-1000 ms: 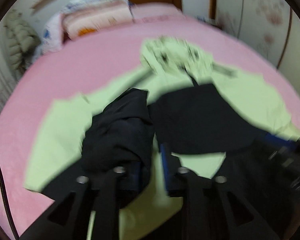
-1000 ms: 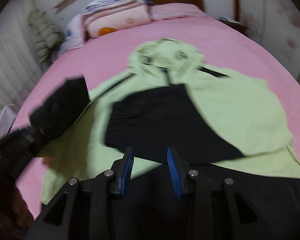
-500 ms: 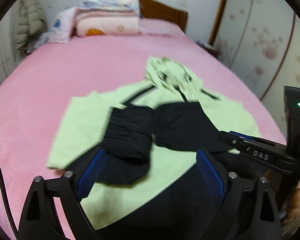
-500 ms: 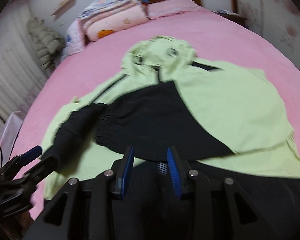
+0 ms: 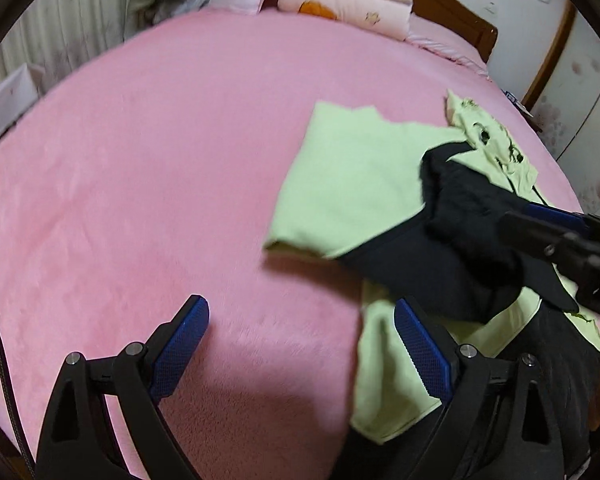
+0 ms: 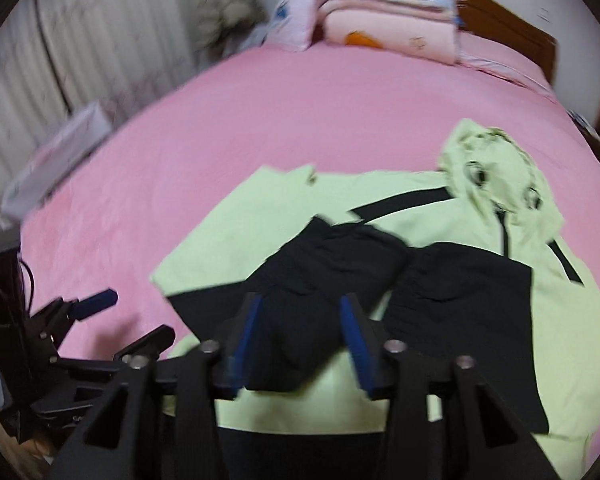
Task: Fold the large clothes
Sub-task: 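Fold the green side panel over the sleeve with the left tool while the right tool holds the cuff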
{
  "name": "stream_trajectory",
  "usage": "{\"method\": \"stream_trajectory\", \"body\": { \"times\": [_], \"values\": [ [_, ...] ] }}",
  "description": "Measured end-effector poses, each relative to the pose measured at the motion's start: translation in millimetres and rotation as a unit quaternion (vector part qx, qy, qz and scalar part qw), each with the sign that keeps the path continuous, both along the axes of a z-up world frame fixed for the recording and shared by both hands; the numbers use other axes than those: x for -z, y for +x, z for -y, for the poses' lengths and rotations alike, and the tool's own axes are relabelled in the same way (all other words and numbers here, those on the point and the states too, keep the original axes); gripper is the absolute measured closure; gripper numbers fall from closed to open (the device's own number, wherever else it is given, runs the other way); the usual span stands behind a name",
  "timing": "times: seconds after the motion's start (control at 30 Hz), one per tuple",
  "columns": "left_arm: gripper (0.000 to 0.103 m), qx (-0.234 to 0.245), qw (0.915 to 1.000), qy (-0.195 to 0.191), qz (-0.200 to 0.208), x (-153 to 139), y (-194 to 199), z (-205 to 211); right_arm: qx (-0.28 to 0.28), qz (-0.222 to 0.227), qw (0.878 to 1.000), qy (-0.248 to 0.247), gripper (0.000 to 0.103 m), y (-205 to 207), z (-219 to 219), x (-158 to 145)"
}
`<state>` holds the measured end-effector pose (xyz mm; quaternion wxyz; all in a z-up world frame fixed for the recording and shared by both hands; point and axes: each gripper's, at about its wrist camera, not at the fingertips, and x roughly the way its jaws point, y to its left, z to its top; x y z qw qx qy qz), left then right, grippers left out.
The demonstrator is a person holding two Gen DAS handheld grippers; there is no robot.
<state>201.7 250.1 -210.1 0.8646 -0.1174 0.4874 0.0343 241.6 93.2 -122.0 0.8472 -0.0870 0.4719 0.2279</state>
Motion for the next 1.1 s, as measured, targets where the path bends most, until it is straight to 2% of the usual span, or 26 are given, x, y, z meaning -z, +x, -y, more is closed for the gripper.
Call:
{"method": "stream_trajectory", "body": {
  "times": [0.1, 0.2, 0.3, 0.37, 0.4, 0.43, 0.6, 0.63, 0.7, 0.77, 0.83, 0.93, 1.0, 1.03, 1.1],
  "values": [
    [0.01, 0.002, 0.9999, -0.008, -0.007, 11, -3, -2, -0.027, -0.005, 0.999, -0.047, 0.049, 3, -22, 21],
    [0.01, 0.004, 0.9997, -0.02, -0.009, 15, -2, -3, -0.028, -0.002, 0.995, -0.097, 0.049, 9, -33, 40],
    [0.01, 0.01, 0.9994, -0.03, -0.01, 18, 6, 2, -0.03, -0.004, 0.993, -0.114, 0.05, 16, -37, 51],
    [0.01, 0.015, 0.9994, -0.032, -0.008, 16, 11, 7, -0.032, -0.01, 0.994, -0.102, 0.073, 20, -35, 51],
    [0.01, 0.02, 0.9992, -0.034, -0.003, 13, 13, 11, -0.026, -0.012, 0.995, -0.1, 0.089, 22, -31, 48],
    [0.01, 0.024, 0.9991, -0.034, 0.001, 10, 15, 14, -0.018, -0.005, 0.995, -0.095, 0.093, 23, -26, 40],
    [0.01, 0.039, 0.9984, -0.03, 0.026, -1, 33, 39, 0.044, 0.087, 0.994, -0.04, 0.095, 29, 27, -31],
    [0.01, 0.042, 0.9984, -0.027, 0.027, -2, 37, 45, 0.068, 0.11, 0.991, -0.018, 0.095, 30, 52, -51],
    [0.01, 0.047, 0.9984, -0.015, 0.027, -3, 44, 56, 0.111, 0.154, 0.982, -0.003, 0.095, 28, 91, -74],
    [0.01, 0.056, 0.998, -0.006, 0.027, -2, 47, 67, 0.152, 0.179, 0.972, 0.006, 0.095, 26, 131, -85],
    [0.01, 0.068, 0.9973, 0.007, 0.024, 0, 50, 82, 0.2, 0.189, 0.961, 0.004, 0.094, 23, 173, -83],
    [0.01, 0.086, 0.996, 0.023, 0.013, 7, 51, 98, 0.274, 0.163, 0.948, 0.001, 0.091, 14, 236, -56],
    [0.01, 0.098, 0.9946, 0.036, 0.0, 12, 50, 107, 0.308, 0.114, 0.945, -0.002, 0.088, 7, 271, -22],
    [0.01, 0.104, 0.9937, 0.041, -0.006, 13, 49, 110, 0.319, 0.076, 0.945, 0.0, 0.079, 4, 286, -3],
    [0.01, 0.121, 0.9916, 0.045, -0.012, 10, 45, 112, 0.34, 0.004, 0.94, 0.007, 0.078, -5, 310, 32]
  ]
}}
